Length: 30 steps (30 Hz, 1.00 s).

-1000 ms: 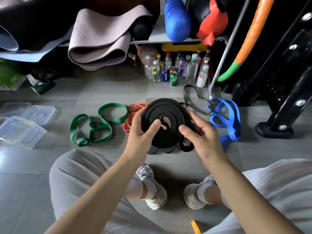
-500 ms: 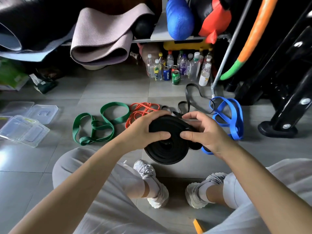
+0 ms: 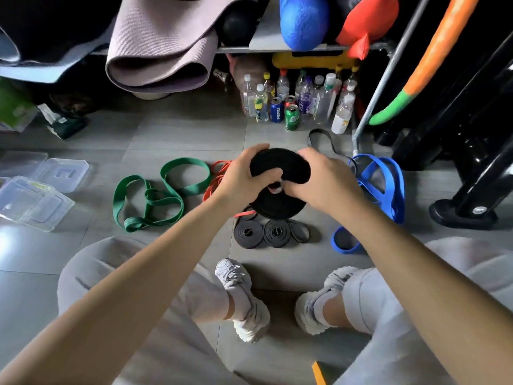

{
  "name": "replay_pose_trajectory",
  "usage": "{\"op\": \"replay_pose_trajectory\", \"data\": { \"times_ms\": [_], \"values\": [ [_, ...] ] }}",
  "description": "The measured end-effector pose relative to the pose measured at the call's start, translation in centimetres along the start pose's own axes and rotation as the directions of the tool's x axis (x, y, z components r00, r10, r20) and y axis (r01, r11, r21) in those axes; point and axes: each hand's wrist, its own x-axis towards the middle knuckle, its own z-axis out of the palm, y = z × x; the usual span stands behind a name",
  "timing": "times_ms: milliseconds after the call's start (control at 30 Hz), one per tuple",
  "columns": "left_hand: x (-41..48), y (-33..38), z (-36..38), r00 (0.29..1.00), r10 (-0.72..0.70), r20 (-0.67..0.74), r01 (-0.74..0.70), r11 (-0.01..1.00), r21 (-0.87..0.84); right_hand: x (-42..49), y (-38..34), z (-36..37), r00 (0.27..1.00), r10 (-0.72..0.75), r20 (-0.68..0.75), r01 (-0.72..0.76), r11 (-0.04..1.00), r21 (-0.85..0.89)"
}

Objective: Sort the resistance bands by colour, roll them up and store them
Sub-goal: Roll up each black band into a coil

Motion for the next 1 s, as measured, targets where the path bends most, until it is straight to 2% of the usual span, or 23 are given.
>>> {"op": "replay_pose_trajectory", "data": {
  "times_ms": [133,267,400,467,533,600,700,800,933,1000],
  "values": [
    [3.7,-1.6,0.0,0.995,-0.097,0.020,0.098,0.994,-0.038,4.6,0.9,0.9,0.988,0.022,0.152,-0.020,1.000,-0.011],
    [4.3,-7.2,3.2,0.957,-0.280,0.073,0.286,0.955,-0.084,6.1,3.9,6.4,0.941,0.104,0.323,-0.057,0.987,-0.153],
    [2.9,-14.2,8.4,0.841,-0.519,0.155,0.535,0.840,-0.092,4.9,8.2,14.5,0.860,0.243,0.448,-0.146,0.960,-0.239],
    [2.4,-17.2,11.2,0.770,-0.595,0.229,0.615,0.788,-0.019,3.9,10.7,17.9,0.778,0.349,0.522,-0.243,0.934,-0.263],
    [3.0,-18.9,13.0,0.676,-0.672,0.302,0.712,0.702,-0.030,3.8,13.6,20.2,0.685,0.447,0.575,-0.355,0.894,-0.272],
    [4.8,-20.6,14.0,0.626,-0.720,0.298,0.754,0.657,0.003,4.9,16.7,21.3,0.622,0.520,0.585,-0.454,0.848,-0.272],
    [7.8,-24.0,15.5,0.714,-0.659,0.237,0.594,0.749,0.293,7.4,21.3,21.8,0.599,0.612,0.516,-0.566,0.780,-0.267],
    [9.7,-27.0,18.0,0.733,-0.590,0.339,0.366,0.762,0.534,9.6,24.9,22.6,0.595,0.672,0.442,-0.627,0.732,-0.269],
    [12.0,-29.3,22.1,0.762,-0.486,0.428,0.125,0.759,0.639,11.5,27.8,24.5,0.576,0.698,0.425,-0.659,0.704,-0.264],
    [12.5,-30.6,23.4,0.763,-0.501,0.408,0.094,0.712,0.696,12.4,28.7,25.5,0.581,0.692,0.429,-0.652,0.711,-0.264]
  ]
}}
